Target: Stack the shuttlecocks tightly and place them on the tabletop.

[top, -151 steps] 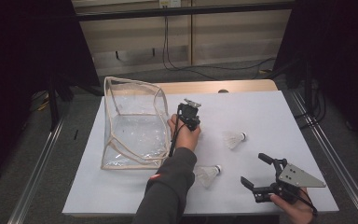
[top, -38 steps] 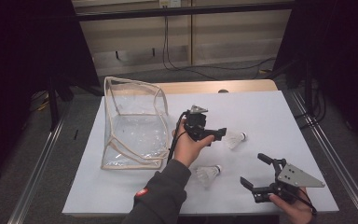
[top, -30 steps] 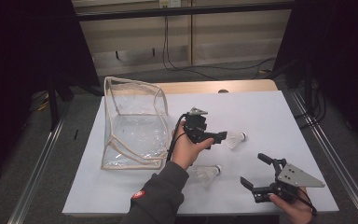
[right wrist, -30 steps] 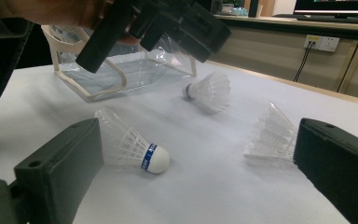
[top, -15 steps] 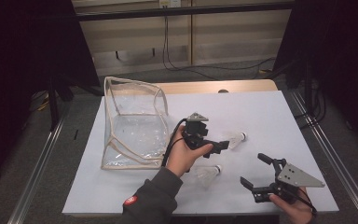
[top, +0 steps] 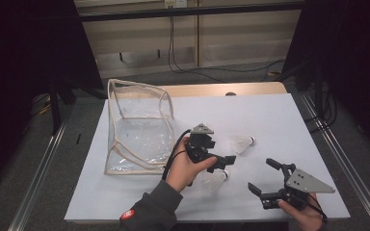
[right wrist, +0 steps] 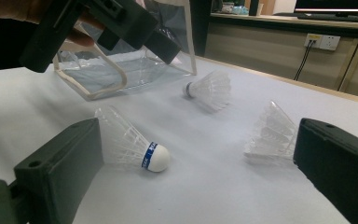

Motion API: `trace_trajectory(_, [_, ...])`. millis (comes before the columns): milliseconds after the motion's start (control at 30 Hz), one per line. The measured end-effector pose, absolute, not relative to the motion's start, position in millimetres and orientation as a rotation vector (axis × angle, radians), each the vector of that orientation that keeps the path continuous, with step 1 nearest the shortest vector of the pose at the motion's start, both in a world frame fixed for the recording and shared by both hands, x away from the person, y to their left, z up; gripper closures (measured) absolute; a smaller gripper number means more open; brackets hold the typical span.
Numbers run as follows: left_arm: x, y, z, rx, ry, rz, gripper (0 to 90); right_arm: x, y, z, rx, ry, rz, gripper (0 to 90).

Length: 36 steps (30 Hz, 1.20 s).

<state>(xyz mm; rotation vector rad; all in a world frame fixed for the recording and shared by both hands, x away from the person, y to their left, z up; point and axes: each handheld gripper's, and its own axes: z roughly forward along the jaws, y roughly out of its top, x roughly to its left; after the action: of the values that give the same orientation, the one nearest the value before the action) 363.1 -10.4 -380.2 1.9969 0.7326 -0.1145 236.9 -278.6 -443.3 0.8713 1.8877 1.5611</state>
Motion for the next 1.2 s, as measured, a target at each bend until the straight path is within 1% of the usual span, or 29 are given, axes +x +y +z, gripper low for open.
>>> trace_trajectory(267, [351.8, -4.9, -377.9, 2.016, 0.668, -0.147, 4.2, 237.0, -278.4, -443.3, 0.870, 1.888, 1.564, 0.9])
trace_trajectory(967, [328.5, 15.8, -384.8, 2.013, 0.611, -0.252, 4.2, 237.3, -278.5, -443.6, 0.876, 1.888, 1.560, 0.9])
trace_trajectory(1200, [321.2, 19.9, -389.2, 2.027, 0.596, -0.263, 4.1, 237.1, -278.3, -443.5, 0.876, 1.889, 1.558, 0.9])
